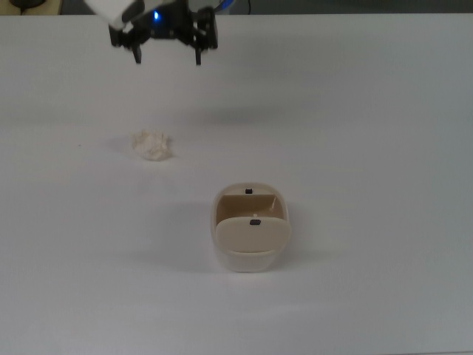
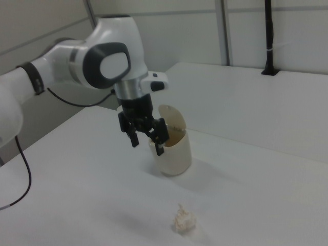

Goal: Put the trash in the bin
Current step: 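Move the gripper over the crumpled white paper and lower it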

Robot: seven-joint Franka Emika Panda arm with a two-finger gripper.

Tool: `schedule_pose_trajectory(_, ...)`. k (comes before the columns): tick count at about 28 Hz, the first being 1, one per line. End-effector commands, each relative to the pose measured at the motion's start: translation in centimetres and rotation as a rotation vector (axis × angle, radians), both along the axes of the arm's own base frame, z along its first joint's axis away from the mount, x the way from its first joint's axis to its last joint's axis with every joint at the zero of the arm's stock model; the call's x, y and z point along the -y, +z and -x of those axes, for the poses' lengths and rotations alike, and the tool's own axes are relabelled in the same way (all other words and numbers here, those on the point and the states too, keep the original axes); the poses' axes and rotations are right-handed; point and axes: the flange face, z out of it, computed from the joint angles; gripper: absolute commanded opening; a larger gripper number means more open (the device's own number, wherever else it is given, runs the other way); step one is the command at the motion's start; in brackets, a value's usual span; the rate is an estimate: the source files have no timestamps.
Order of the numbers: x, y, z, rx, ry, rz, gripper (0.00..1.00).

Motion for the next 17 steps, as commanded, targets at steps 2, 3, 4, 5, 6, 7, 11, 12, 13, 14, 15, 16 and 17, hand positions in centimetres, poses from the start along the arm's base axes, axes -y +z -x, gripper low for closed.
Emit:
schedule_pose_trajectory(2, 2.0, -4.0, -0.9, -0.001, -0.022, 0.056, 1.0)
schedule_pose_trajectory(3, 2.5, -4.6, -1.0, -0.001, -0.029, 0.058, 1.0)
schedule_pose_trajectory(4, 3.0, -5.3, -1.1, -0.004, -0.033, 0.058, 1.0)
schedule_pose_trajectory(5, 3.6, -6.8, -1.4, -0.013, -0.029, 0.055, 1.0)
schedule_pose_trajectory(6, 3.7, -7.4, -1.6, -0.015, -0.019, 0.054, 1.0)
schedule_pose_trajectory(7, 3.7, -8.2, -1.8, -0.025, -0.006, 0.053, 1.0)
schedule_pose_trajectory(11, 4.7, -11.4, -2.1, -0.08, 0.026, 0.065, 1.0)
schedule_pose_trajectory(12, 4.9, -12.1, -2.0, -0.095, 0.027, 0.071, 1.0)
schedule_pose_trajectory(13, 5.0, -12.7, -1.7, -0.109, 0.029, 0.074, 1.0)
schedule_pose_trajectory(14, 5.2, -13.3, -1.5, -0.123, 0.028, 0.078, 1.0)
schedule_pose_trajectory(15, 5.3, -13.9, -1.2, -0.136, 0.029, 0.081, 1.0)
schedule_pose_trajectory(16, 5.5, -14.5, -1.0, -0.148, 0.027, 0.081, 1.0)
schedule_pose_trajectory(17, 6.2, -15.4, -0.5, -0.169, 0.018, 0.081, 0.99)
